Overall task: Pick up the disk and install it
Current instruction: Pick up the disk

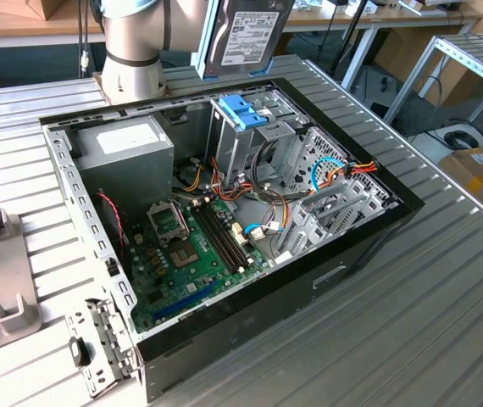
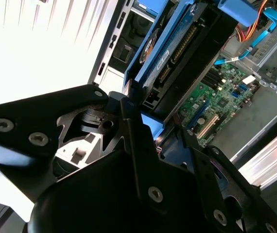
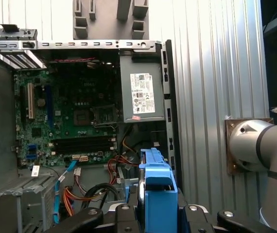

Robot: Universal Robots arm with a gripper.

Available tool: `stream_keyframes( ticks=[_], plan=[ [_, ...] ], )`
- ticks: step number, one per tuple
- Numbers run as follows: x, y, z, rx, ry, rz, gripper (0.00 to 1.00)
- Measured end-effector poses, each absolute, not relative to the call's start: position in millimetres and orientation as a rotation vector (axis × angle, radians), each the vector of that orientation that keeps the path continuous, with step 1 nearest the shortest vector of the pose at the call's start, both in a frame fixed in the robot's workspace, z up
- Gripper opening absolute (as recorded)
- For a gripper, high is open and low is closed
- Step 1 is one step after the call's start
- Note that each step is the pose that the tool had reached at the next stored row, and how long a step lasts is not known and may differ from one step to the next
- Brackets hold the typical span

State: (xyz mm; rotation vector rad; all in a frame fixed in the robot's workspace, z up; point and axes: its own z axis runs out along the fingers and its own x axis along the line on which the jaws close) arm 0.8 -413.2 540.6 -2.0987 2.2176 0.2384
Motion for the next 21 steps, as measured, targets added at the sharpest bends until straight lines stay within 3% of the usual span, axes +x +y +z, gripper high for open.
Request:
stream_keyframes(
  ticks=[21],
  plan=[
    [0.8,-423.1,539.2,-2.099,2.218,0.238,0.37]
  ],
)
